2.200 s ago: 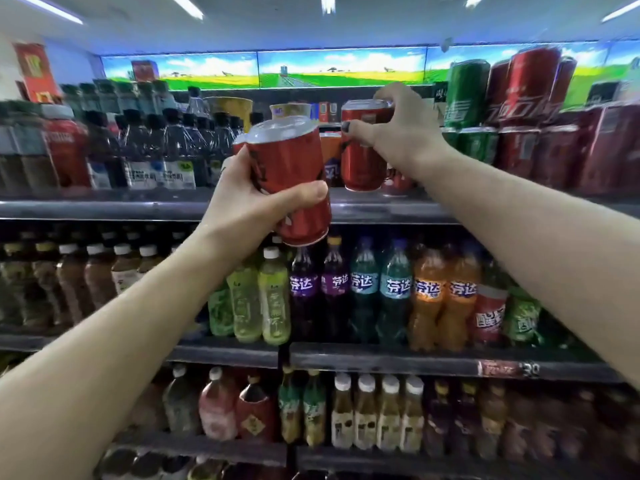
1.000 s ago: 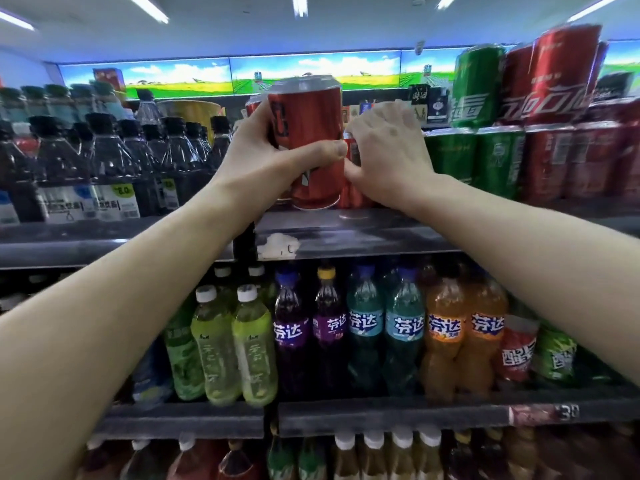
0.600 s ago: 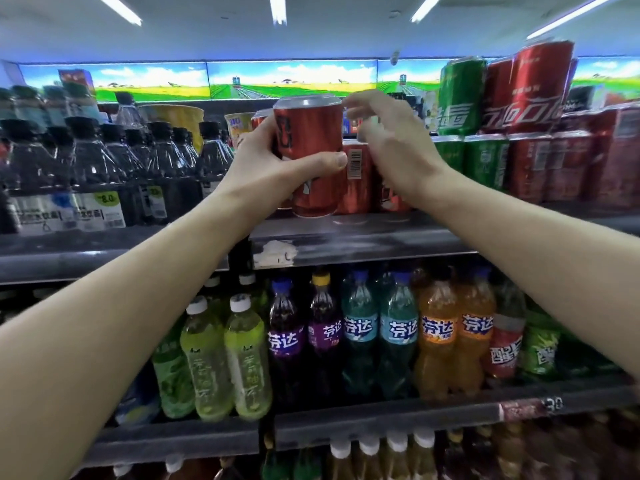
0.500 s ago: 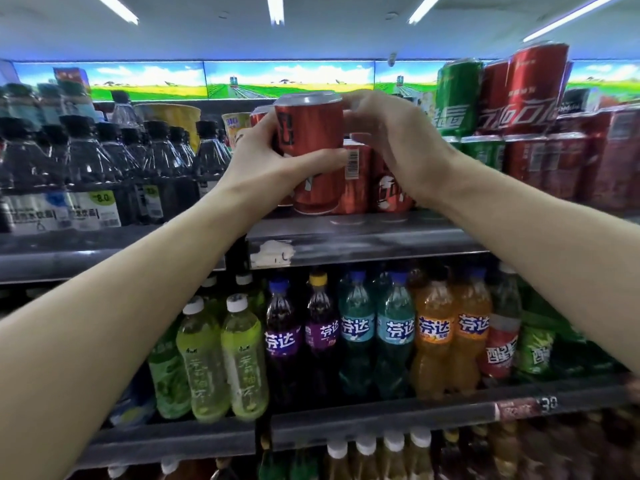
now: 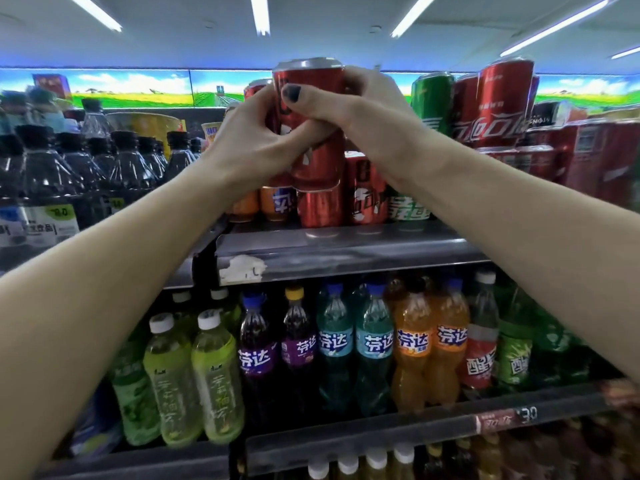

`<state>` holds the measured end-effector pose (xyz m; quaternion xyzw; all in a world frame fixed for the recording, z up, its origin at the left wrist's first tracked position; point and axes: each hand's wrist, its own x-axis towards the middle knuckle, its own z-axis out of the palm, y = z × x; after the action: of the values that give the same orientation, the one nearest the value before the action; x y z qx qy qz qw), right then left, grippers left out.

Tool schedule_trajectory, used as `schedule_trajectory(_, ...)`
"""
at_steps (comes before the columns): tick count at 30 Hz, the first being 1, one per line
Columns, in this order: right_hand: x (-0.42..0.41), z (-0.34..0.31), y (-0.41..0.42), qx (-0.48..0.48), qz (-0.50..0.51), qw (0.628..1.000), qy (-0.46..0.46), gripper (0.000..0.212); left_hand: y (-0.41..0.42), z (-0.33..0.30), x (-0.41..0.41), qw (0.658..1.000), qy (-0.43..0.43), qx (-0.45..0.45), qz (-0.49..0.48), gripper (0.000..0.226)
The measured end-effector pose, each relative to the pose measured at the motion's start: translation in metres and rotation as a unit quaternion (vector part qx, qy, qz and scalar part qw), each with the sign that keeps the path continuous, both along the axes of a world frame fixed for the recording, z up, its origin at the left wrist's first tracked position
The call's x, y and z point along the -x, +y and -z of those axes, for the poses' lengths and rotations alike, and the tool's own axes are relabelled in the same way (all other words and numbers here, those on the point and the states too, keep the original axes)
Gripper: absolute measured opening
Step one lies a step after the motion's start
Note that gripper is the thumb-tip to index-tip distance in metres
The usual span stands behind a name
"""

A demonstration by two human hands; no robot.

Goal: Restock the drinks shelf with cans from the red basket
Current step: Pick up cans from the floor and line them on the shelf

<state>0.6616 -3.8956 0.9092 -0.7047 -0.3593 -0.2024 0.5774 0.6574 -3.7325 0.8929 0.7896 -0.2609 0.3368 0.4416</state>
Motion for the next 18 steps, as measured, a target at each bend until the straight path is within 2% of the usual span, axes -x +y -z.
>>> schedule_trajectory(3,0.002,-0.014,-0.002,0.008,0.01,1.0,-0.009,0.033,0.0,-0.017,-0.003,0.999,0.002,-0.03,0.019,0.048)
schedule_trajectory(6,-0.001,-0.031,-0.01,-0.014,0.013,1.0,-0.004,0.029,0.002,-0.032,-0.005,0.998,-0.003,-0.052,0.034,0.039)
schedule_trajectory(9,-0.01,-0.049,-0.022,-0.044,0.017,0.999,0.011,0.027,0.011,-0.044,-0.015,0.996,-0.023,-0.083,-0.006,0.033)
schedule_trajectory(12,-0.023,-0.064,-0.032,-0.066,0.029,0.997,0.032,0.028,0.017,-0.053,-0.029,0.999,-0.025,-0.021,-0.013,0.025)
schedule_trajectory(14,-0.036,-0.072,-0.034,-0.064,0.052,0.996,0.037,0.035,0.018,-0.06,-0.04,0.999,-0.029,0.035,-0.017,0.033)
schedule_trajectory(18,-0.066,-0.077,-0.036,-0.045,0.113,0.992,0.031,0.035,0.011,-0.07,-0.063,0.997,-0.043,0.056,-0.004,0.036)
